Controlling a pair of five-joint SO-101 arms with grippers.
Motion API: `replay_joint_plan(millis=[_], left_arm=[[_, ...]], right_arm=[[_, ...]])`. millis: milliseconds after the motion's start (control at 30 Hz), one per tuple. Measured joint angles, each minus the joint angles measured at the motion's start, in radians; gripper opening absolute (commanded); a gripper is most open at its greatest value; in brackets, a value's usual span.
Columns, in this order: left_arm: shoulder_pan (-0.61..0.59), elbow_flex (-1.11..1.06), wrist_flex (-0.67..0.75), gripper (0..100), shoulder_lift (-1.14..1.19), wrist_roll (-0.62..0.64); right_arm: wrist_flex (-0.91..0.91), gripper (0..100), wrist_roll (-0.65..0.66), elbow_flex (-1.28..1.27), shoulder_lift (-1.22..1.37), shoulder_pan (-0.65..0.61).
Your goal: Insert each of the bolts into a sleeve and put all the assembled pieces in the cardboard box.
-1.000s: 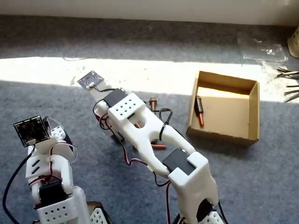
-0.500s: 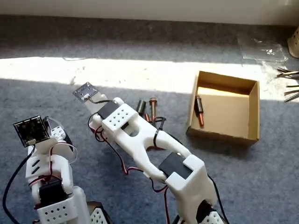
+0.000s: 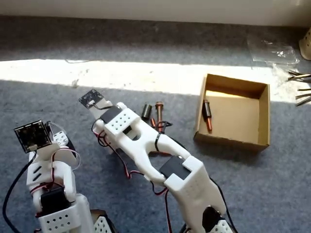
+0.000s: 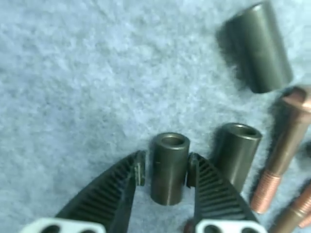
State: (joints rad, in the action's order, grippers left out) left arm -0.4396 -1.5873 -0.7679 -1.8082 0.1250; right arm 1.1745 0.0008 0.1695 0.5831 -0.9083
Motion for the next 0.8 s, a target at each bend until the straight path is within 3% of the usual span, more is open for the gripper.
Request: replay_joint_plan(millis=[333,800], left_arm=[[0.0,0.0,0.0,2,0.0,0.0],[0.002,0.0,0.0,2,0.0,0.0]], right_arm=[[0.035,0.5,0.0,0.041,0.006,0.003],[0.48,0.5,0.002,0.463,0.015,-0.005]])
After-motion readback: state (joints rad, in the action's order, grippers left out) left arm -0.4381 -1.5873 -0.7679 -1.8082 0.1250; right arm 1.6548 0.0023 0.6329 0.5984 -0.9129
